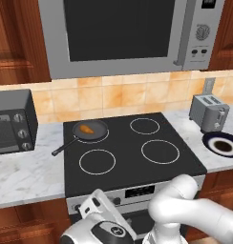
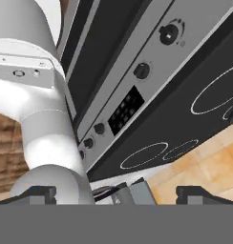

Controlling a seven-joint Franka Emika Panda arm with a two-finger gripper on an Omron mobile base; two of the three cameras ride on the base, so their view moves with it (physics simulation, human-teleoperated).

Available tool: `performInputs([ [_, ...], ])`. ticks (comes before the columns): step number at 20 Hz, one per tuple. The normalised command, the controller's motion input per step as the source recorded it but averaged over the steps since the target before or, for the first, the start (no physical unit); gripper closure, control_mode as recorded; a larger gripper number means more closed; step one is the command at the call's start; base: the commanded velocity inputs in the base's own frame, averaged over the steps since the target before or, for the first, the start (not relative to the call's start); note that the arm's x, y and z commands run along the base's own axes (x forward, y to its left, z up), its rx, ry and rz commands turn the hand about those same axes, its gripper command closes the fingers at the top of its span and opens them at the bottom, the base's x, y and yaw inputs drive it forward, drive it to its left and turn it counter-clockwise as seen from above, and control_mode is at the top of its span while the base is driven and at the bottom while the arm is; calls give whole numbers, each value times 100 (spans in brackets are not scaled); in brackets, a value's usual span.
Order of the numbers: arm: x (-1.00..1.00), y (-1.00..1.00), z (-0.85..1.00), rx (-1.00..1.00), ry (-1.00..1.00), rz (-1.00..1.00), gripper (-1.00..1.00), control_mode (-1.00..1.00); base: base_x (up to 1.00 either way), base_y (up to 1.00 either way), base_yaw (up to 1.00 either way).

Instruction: Pick the croissant and place it on the pan. Then turn on the stove to warm the croissant.

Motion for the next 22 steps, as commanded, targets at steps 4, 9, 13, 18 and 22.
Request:
performInputs([
  [4, 0, 0, -10, -12, 0, 20, -100, -100, 0, 0, 0],
  [9, 0, 0, -26, -6, 0, 15, -100, -100, 0, 0, 0],
  [13, 0, 0, -39, -6, 0, 12, -100, -100, 0, 0, 0],
  [18, 15, 1, -29, -1, 3, 5, -100, -100, 0, 0, 0],
  [22, 30, 11, -8, -3, 10, 5, -100, -100, 0, 0, 0],
])
